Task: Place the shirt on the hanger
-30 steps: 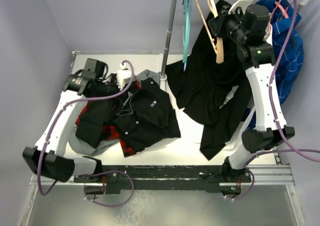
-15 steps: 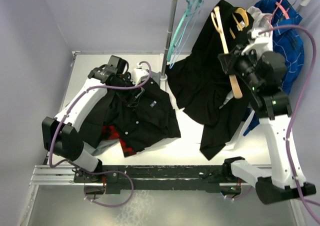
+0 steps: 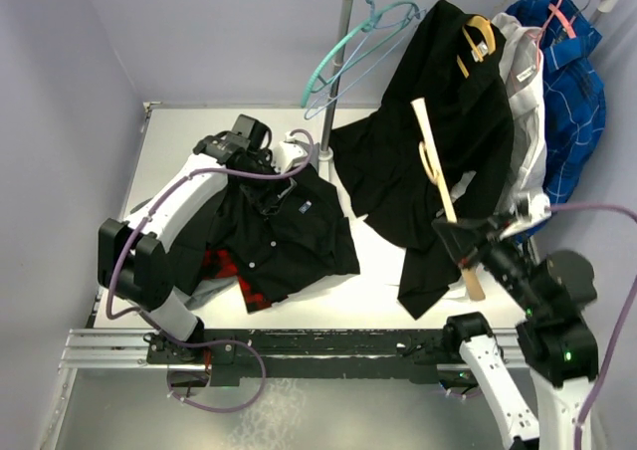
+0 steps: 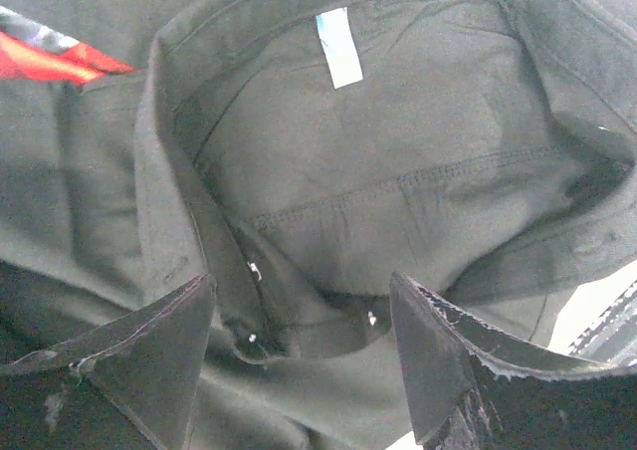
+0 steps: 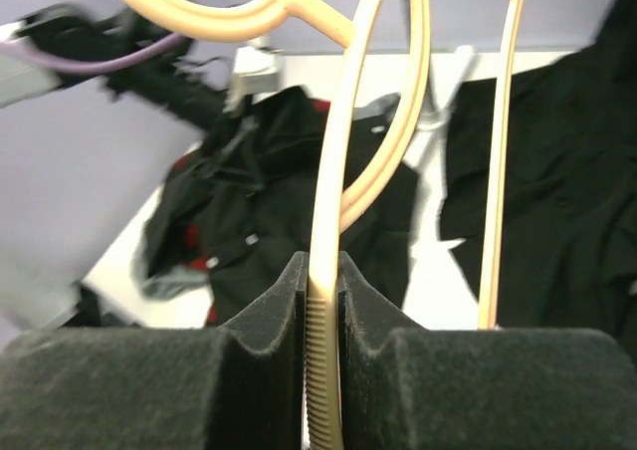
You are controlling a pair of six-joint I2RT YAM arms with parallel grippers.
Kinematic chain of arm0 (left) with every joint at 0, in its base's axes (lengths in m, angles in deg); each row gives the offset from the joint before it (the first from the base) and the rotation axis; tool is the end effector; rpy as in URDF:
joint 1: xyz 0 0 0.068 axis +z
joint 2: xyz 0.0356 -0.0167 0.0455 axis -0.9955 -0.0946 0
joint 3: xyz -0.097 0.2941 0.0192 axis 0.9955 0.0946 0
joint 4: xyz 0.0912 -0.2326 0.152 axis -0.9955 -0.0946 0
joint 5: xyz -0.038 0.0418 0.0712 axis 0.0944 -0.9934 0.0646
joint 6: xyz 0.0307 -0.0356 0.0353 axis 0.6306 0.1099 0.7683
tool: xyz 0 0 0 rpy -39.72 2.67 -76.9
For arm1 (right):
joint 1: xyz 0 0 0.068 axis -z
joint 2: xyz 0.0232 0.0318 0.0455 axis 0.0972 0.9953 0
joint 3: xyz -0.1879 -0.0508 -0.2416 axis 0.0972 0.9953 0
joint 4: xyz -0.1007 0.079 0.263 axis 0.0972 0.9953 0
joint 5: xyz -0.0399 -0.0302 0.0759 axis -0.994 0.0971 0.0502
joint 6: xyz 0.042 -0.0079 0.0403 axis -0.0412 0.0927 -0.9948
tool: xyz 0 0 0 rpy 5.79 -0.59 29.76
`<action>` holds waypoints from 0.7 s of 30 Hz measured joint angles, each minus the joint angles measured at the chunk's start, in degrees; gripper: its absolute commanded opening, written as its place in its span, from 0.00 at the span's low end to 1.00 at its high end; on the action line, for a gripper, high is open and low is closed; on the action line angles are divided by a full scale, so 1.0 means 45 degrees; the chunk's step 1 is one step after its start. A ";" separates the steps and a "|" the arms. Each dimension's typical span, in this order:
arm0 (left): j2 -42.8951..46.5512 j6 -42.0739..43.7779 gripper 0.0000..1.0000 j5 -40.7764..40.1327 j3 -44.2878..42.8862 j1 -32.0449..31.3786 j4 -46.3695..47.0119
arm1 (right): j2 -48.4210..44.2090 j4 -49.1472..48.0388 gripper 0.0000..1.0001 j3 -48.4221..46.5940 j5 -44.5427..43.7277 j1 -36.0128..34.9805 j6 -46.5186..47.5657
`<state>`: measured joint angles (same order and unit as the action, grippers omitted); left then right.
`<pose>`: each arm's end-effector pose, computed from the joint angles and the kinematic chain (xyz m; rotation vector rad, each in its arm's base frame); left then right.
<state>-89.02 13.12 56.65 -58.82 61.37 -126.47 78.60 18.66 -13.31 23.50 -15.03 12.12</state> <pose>0.3354 -0.1572 0.3241 1.1267 2.3940 -0.3958 0.0522 0.0223 0.4586 -0.0755 1.5577 0.6984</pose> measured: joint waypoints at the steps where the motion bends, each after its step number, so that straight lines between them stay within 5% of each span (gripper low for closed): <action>1: -0.0117 0.0000 0.74 -0.0131 0.0000 -0.0117 0.0024 | -0.0544 0.0097 0.00 0.0175 0.0418 0.0000 -0.0233; 15: -0.1530 -0.0282 0.80 -0.3065 -0.0384 -0.0442 0.0889 | -0.5586 -0.2200 0.00 0.5717 0.5527 -0.0005 -0.7446; 18: -0.1530 -0.0301 0.70 -0.3162 -0.0427 -0.0442 0.0996 | -0.5581 -0.3716 0.00 0.6649 0.5931 0.0000 -0.9097; 21: -0.1530 -0.0345 0.50 -0.3099 -0.0427 -0.0442 0.0986 | -0.5581 -0.4945 0.00 0.7373 0.6237 -0.0005 -1.0482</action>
<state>-95.90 11.57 42.70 -60.75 59.38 -122.03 53.48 -3.59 19.87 51.56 -15.05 -35.05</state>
